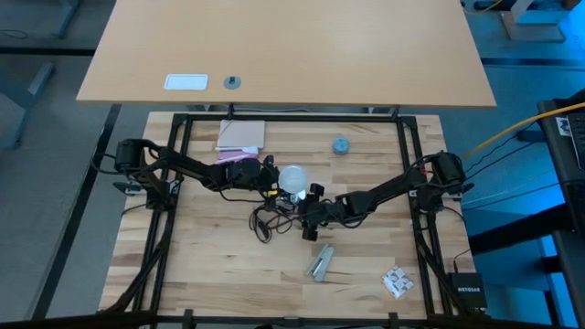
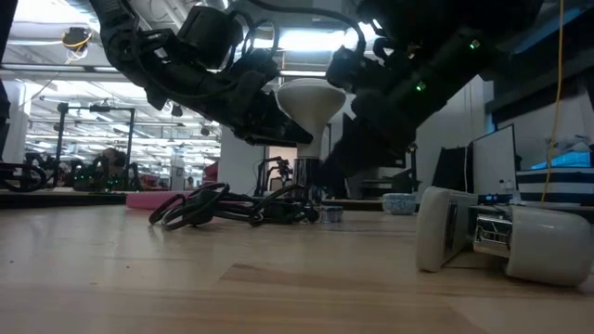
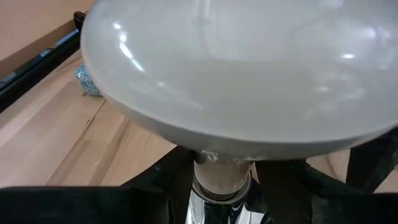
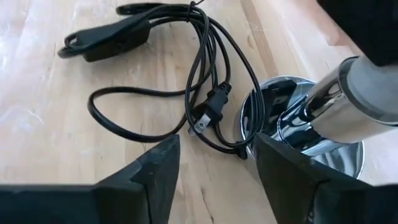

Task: Screw lightbulb
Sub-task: Insert light bulb into the lamp

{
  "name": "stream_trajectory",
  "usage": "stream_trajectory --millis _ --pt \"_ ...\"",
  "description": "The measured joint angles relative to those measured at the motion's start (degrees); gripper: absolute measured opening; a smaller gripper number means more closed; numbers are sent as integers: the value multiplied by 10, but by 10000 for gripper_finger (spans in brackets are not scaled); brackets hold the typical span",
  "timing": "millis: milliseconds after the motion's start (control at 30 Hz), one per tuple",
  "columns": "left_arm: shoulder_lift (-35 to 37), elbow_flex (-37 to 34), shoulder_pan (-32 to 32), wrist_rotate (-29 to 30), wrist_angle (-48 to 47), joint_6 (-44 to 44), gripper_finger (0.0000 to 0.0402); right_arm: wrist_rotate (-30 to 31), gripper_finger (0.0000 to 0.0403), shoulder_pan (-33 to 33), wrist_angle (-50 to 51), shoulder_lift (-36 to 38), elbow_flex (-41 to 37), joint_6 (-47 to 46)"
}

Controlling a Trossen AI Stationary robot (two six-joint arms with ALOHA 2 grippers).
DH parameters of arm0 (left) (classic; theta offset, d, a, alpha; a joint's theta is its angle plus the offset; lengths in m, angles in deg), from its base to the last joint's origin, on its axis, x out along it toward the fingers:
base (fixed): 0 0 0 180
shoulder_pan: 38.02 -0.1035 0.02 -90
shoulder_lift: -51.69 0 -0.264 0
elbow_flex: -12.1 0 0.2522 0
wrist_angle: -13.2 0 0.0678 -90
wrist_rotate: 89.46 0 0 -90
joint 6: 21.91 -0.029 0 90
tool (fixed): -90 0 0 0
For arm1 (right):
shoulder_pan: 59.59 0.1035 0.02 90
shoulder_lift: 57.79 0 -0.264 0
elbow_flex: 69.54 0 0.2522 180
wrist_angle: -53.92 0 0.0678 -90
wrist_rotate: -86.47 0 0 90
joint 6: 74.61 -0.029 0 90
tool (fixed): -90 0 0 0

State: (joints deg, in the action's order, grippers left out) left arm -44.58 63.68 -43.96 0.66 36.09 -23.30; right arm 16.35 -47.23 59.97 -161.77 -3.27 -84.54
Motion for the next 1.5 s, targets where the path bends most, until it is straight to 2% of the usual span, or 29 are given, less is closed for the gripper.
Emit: stream_trajectory --millis 200,367,500,867,1100,1500 --pt "0 0 0 0 0 1 153 8 182 0 -2 0 0 17" --pt "0 0 0 1 0 1 153 39 167 0 -3 0 0 28" --pt "0 0 0 1 0 1 153 70 167 0 -3 0 0 30" --pt "0 0 0 1 0 1 153 77 165 0 -36 -52 1 29" --pt "0 0 0 1 0 1 153 106 165 0 -42 -78 2 28" --pt "0 0 -1 7 0 1 153 195 165 1 20 -84 3 -90"
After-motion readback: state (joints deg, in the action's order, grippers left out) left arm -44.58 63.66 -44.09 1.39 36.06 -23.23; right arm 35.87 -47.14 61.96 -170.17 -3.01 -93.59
